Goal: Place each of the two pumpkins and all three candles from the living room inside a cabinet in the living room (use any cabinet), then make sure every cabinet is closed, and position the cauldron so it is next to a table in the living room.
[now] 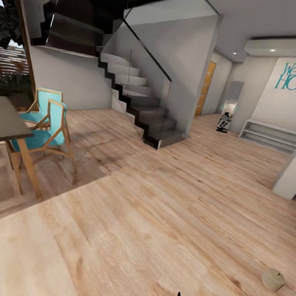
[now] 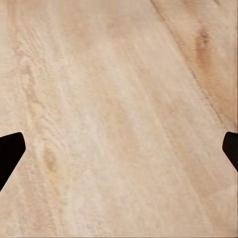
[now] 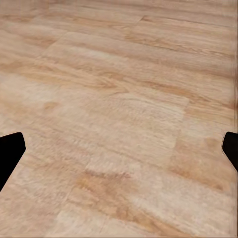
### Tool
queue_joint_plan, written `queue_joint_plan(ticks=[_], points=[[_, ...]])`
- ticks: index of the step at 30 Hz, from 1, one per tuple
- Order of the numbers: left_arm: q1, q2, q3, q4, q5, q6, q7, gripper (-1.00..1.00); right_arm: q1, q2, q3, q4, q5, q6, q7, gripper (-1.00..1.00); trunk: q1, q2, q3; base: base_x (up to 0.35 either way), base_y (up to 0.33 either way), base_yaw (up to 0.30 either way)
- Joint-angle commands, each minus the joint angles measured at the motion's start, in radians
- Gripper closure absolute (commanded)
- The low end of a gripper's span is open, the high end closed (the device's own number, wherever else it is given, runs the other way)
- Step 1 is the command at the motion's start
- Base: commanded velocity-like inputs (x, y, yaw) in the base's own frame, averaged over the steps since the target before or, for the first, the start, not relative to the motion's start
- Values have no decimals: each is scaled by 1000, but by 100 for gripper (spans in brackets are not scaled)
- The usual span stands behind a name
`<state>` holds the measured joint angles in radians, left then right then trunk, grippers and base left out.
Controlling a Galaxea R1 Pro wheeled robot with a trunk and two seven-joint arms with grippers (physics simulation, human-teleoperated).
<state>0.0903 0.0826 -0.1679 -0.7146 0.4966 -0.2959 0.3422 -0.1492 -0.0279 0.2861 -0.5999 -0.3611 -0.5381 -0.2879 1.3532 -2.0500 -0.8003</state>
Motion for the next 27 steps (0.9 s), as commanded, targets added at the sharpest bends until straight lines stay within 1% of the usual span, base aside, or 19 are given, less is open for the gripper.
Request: queue_joint_plan(ticks=[1, 16, 19, 27], points=[[0, 2, -7, -2, 10, -5, 8, -100, -1, -1, 8, 0, -6, -3, -8, -100, 1, 0, 0, 332, 0, -300], [0, 2, -7, -2, 10, -5, 8, -100, -1, -1, 7, 2, -4, -3, -8, -100, 1, 0, 6, 326, -21, -300], [0, 1, -7, -2, 9, -7, 7, -100, -1, -1, 7, 2, -4, -2, -8, -100, 1, 0, 7, 112, -1, -300], [0, 2, -7, -2, 8, -12, 7, -100, -1, -1, 7, 2, -4, -2, -8, -100, 1, 0, 10, 11, 0, -300]])
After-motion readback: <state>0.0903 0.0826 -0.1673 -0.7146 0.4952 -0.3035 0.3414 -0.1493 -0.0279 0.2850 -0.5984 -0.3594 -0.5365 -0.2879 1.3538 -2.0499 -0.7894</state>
